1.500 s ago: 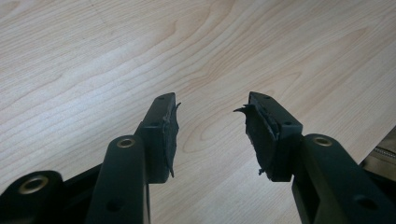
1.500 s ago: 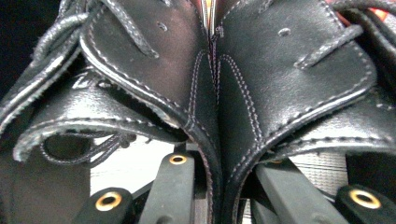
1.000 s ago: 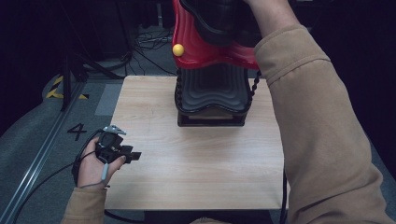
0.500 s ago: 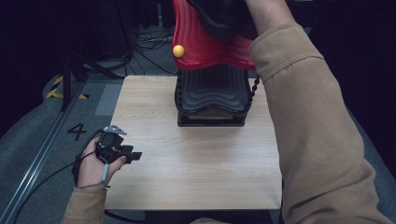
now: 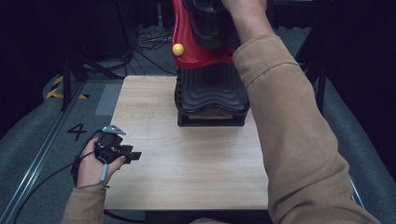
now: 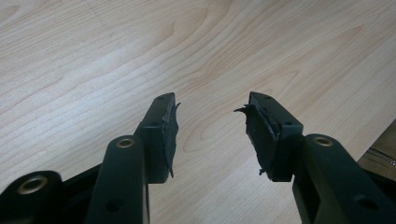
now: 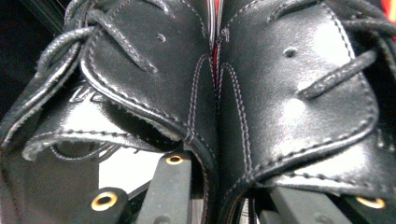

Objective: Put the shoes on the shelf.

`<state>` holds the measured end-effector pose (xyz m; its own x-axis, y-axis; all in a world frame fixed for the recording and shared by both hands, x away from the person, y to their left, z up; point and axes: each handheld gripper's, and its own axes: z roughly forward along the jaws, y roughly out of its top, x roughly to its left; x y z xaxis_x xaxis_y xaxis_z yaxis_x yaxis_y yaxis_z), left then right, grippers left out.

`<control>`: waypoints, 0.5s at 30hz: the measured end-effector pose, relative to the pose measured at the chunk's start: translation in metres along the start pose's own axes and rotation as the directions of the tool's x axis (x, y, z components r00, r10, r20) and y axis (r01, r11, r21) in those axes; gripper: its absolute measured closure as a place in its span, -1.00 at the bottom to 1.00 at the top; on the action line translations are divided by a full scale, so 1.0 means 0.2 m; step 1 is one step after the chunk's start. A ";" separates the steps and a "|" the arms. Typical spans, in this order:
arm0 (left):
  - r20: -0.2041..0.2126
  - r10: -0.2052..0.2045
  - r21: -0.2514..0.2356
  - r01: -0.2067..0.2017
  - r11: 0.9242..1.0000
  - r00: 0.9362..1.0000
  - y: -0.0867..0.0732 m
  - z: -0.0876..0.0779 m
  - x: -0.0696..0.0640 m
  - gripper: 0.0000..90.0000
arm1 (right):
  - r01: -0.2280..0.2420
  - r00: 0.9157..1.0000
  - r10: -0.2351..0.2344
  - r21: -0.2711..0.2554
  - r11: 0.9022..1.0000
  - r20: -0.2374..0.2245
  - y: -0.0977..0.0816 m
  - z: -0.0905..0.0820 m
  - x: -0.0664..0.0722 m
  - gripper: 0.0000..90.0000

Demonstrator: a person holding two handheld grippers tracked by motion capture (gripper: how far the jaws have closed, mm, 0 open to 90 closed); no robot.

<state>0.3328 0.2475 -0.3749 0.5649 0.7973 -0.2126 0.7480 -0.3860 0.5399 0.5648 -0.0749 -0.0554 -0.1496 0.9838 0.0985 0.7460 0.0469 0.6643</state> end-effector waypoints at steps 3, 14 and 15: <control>-0.001 -0.005 -0.002 0.005 1.000 1.000 0.00 0.00 0.00 0.20 | 0.006 1.000 -0.006 -0.003 1.000 0.022 -0.02 0.02 0.02 0.78; -0.001 0.006 -0.009 -0.006 1.000 1.000 0.01 -0.01 -0.02 0.20 | -0.035 0.999 0.035 -0.006 0.999 0.024 -0.04 0.08 0.01 0.76; -0.001 0.006 -0.009 -0.006 1.000 1.000 0.01 -0.01 -0.02 0.20 | -0.035 0.999 0.035 -0.006 0.999 0.024 -0.04 0.08 0.01 0.76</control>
<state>0.3310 0.2449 -0.3723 0.5688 0.7957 -0.2082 0.7413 -0.3863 0.5489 0.5683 -0.0697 -0.0729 -0.1081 0.9887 0.1040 0.7470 0.0117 0.6647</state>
